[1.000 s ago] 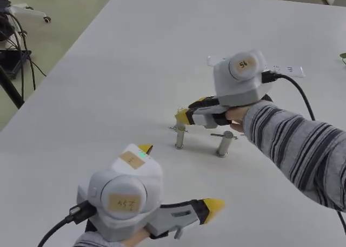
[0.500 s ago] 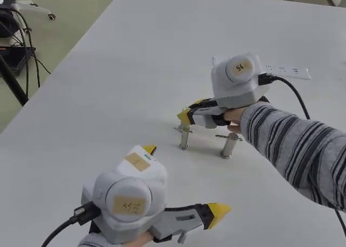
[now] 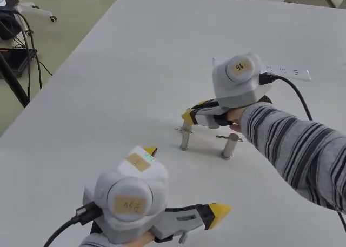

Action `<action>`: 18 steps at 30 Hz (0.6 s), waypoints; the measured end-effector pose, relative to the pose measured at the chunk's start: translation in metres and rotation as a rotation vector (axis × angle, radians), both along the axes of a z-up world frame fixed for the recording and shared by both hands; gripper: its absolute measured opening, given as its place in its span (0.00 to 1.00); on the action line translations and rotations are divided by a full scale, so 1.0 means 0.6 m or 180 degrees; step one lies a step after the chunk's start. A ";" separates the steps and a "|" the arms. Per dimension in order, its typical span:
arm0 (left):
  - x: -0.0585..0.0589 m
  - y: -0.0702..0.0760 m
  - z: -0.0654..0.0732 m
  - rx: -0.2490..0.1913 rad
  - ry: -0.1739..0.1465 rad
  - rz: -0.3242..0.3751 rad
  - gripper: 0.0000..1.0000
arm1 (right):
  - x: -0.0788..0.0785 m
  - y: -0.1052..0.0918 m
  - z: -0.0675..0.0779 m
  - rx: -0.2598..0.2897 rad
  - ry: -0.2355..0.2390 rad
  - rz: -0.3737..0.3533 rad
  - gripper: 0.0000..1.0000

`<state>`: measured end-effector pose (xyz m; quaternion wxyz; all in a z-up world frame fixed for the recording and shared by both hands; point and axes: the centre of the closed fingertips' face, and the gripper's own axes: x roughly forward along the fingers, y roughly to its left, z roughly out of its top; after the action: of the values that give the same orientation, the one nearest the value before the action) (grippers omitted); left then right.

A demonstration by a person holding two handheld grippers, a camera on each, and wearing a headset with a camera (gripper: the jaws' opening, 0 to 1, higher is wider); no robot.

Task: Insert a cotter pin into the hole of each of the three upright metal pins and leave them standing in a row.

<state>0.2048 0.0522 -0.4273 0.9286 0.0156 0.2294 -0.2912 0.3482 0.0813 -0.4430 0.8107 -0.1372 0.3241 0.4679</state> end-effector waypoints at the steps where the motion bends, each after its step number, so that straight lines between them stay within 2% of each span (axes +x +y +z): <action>1: 0.000 0.000 0.000 -0.0003 0.0000 0.0000 0.99 | 0.000 -0.008 0.001 -0.0018 -0.0001 -0.0023 0.08; 7: -0.001 -0.003 0.002 0.0022 -0.0021 -0.0039 0.99 | 0.009 -0.042 0.008 -0.0056 -0.0021 -0.0106 0.08; 10: -0.004 -0.006 0.004 0.0037 -0.0015 -0.0062 0.99 | 0.007 -0.070 0.010 -0.0089 -0.0035 -0.0160 0.08; 12: -0.005 -0.008 0.007 0.0009 -0.0011 -0.0069 0.99 | 0.011 -0.086 0.009 -0.0117 -0.0036 -0.0197 0.08; 14: -0.006 -0.011 0.017 -0.0081 -0.0030 -0.0069 0.99 | 0.010 -0.100 0.010 -0.0154 -0.0048 -0.0220 0.08; 18: -0.008 -0.010 0.018 -0.0038 -0.0049 -0.0085 0.99 | 0.009 -0.140 0.011 -0.0217 -0.0055 -0.0308 0.08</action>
<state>0.2002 0.0460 -0.4163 0.9265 0.0154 0.2202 -0.3047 0.3537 -0.0029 -0.4363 0.8300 -0.1529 0.3390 0.4157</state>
